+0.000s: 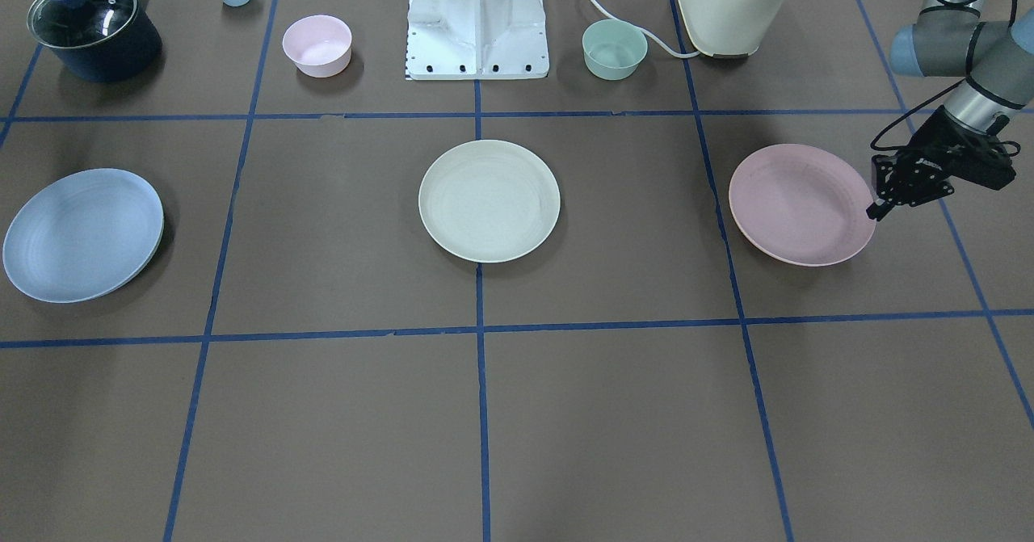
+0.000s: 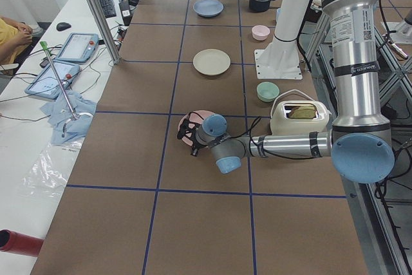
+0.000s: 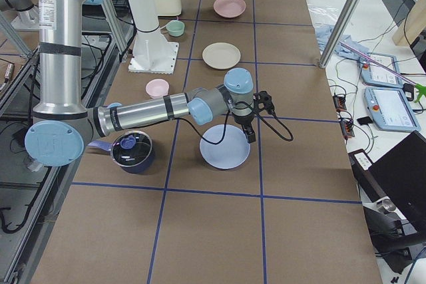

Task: Stack three plates with pink and blue
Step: 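Lift the pink plate with the left gripper and carry it over the cream plate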

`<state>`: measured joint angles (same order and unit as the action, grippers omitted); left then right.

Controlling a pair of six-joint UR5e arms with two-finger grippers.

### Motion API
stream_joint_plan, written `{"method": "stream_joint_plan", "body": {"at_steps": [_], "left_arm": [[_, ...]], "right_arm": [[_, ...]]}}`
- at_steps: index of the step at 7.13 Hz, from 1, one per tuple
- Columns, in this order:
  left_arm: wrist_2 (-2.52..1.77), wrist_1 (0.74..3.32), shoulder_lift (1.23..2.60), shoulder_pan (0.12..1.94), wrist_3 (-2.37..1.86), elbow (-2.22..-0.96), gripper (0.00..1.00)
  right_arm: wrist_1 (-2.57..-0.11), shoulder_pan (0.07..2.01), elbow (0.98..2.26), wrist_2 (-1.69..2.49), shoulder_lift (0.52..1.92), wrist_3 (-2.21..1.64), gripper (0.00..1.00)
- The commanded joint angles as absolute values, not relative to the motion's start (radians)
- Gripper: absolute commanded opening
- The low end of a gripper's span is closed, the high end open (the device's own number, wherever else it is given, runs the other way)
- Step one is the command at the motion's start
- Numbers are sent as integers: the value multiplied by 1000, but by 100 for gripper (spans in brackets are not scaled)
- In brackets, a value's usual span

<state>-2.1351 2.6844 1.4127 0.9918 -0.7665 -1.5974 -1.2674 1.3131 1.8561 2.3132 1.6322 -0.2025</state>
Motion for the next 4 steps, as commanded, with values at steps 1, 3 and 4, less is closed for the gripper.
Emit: {"method": "stream_joint_plan", "body": {"at_steps": [1,3,4], "left_arm": [[-2149,2314,1480,994,-782,-1866,0],[-2120,2145,1645,921,-990,-1947,0],[-2052,2085,1739,817,-1100,-1942,0]], "right_arm": [[-1269,1313,1856,2313,1632,-202,100],[-1269,1313,1856,2315,1632,-204,100],[-1269,1313,1856,2315,1632,-204,100]]}}
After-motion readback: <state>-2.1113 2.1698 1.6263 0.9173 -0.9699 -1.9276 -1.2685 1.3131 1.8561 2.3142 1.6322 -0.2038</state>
